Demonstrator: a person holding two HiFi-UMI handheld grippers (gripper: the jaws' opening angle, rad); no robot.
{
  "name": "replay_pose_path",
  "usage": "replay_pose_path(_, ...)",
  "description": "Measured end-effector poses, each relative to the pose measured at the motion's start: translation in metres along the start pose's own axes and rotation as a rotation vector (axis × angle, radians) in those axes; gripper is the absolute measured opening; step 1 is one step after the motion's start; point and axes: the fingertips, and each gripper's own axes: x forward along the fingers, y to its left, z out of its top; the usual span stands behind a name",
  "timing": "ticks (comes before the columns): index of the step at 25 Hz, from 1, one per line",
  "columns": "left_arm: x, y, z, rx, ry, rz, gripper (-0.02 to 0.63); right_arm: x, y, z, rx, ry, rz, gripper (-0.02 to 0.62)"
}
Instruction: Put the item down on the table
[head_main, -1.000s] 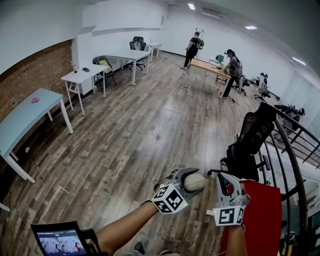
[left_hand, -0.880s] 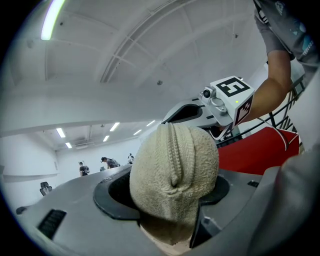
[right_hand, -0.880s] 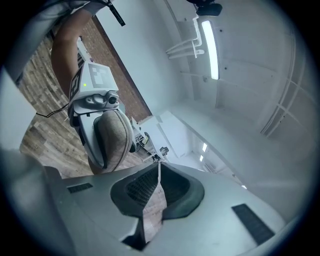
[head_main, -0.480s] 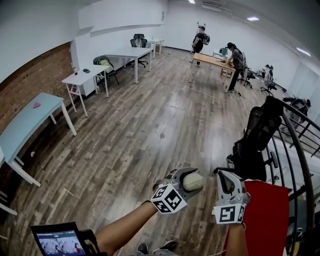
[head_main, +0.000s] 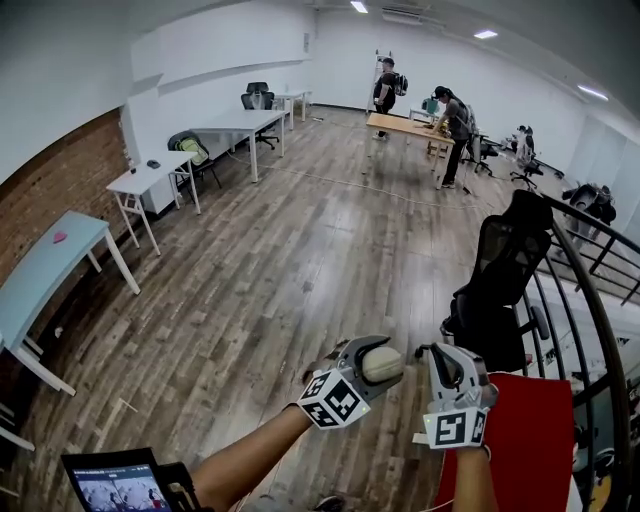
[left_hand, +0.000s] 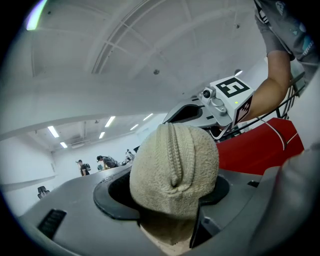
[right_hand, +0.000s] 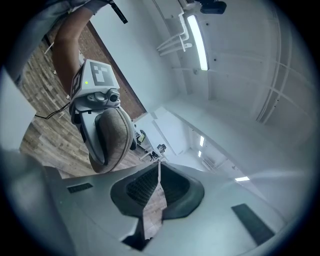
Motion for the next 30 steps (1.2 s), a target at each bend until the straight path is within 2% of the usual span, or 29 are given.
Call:
replay_pose_path(6, 0.054, 0.000, 0.010, 0.016, -0.009, -0.022, 0.307, 0.003, -0.028, -0.048, 0.015, 0.021, -0.014, 0.006)
replay_pose_path(12, 0.091, 0.023, -0.003, 0.013, -0.035, -0.076, 0.307, 0.034, -0.039, -0.077, 0.027, 0.081, -0.029, 0.006)
replay_pose_path(24, 0.108, 0.106, -0.007, 0.044, -0.146, -0.168, 0.307, 0.106, -0.067, -0.063, -0.010, 0.174, -0.109, 0.006)
replay_pose_path(30, 0.117, 0.124, -0.022, 0.042, -0.174, -0.206, 0.307, 0.130, -0.065, -0.070, -0.022, 0.209, -0.124, 0.006)
